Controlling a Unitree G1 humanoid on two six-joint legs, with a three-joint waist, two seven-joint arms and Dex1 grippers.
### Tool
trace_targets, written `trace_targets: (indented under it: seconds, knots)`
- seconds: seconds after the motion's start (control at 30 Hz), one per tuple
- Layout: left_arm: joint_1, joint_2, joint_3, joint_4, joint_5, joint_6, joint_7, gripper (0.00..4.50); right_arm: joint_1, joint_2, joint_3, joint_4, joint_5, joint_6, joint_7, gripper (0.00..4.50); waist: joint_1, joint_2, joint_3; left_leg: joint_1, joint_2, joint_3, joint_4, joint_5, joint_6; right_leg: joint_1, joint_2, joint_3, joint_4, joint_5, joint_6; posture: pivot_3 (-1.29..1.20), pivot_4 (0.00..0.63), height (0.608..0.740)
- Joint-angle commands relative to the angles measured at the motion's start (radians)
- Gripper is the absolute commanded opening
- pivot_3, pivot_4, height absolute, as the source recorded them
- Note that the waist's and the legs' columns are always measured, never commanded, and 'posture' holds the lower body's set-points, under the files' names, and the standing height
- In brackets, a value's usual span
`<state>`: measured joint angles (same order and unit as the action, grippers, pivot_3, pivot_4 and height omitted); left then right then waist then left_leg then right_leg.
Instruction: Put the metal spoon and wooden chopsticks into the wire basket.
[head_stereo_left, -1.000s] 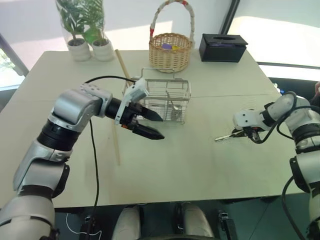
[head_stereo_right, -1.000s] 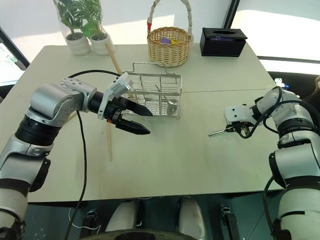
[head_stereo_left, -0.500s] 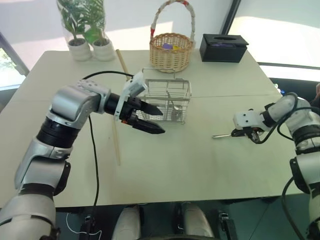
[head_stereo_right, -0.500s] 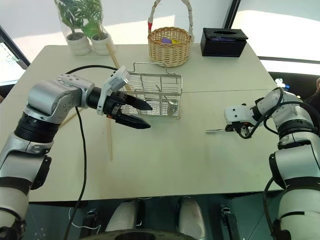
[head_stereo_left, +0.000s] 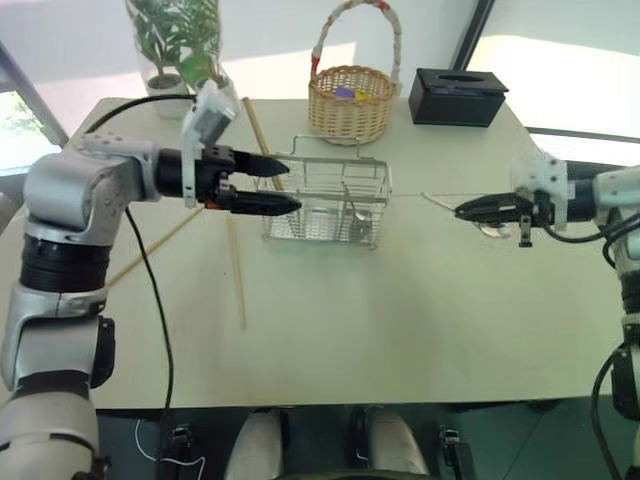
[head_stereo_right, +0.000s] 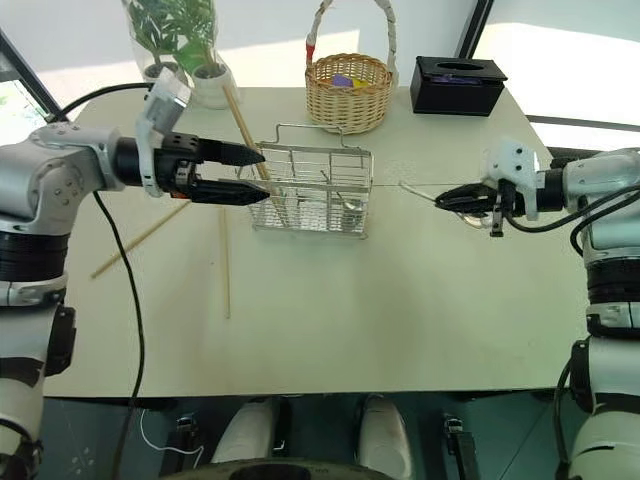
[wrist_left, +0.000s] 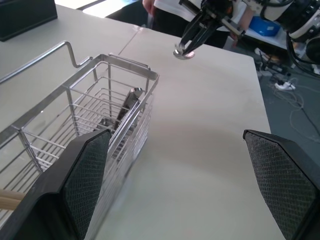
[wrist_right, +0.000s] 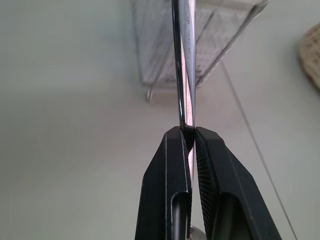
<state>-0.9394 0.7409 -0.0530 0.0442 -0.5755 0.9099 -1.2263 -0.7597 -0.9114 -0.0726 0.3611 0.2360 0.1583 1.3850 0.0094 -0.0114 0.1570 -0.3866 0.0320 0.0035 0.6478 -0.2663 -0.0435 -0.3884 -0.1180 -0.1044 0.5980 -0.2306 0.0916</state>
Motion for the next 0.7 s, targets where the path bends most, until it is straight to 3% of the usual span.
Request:
trace_targets:
  seconds: [0.03, 0.2, 0.33, 0.7]
  knots:
    - [-0.007, 0.004, 0.041, -0.019, -0.008, -0.031, 0.017, 4.50, -0.076, 0.068, -0.111, -0.175, 0.119, 0.193, -0.211, 0.04, -0.002, 0.000, 0.000, 0.000, 0.000, 0.000, 0.000, 0.000, 0.000, 0.000, 0.000, 0.000, 0.001, 0.000, 0.000, 0.00, 0.150, 0.712]
    - [-0.011, -0.004, 0.044, 0.001, -0.004, -0.054, 0.036, 4.50, -0.121, 0.233, -0.127, -0.355, 0.200, 0.376, -0.456, 0.04, -0.006, 0.000, 0.000, 0.001, 0.001, -0.001, -0.001, 0.000, 0.000, -0.001, 0.001, 0.000, 0.003, 0.000, 0.000, 0.00, 0.150, 0.712]
    - [-0.006, 0.004, 0.038, 0.005, 0.002, -0.069, 0.038, 4.50, -0.122, 0.357, -0.070, -0.397, 0.171, 0.386, -0.592, 0.04, -0.001, 0.000, 0.000, -0.001, 0.000, -0.001, -0.001, 0.000, 0.000, -0.002, 0.001, 0.000, 0.005, 0.000, 0.000, 0.00, 0.150, 0.712]
    - [0.018, 0.031, 0.054, -0.016, -0.006, -0.072, 0.067, 4.50, -0.133, 0.565, 0.010, -0.246, 0.105, 0.268, -0.744, 0.04, -0.006, -0.001, 0.000, -0.002, 0.000, -0.002, -0.001, 0.000, 0.000, -0.003, 0.001, 0.000, 0.006, 0.000, 0.000, 0.00, 0.150, 0.712]
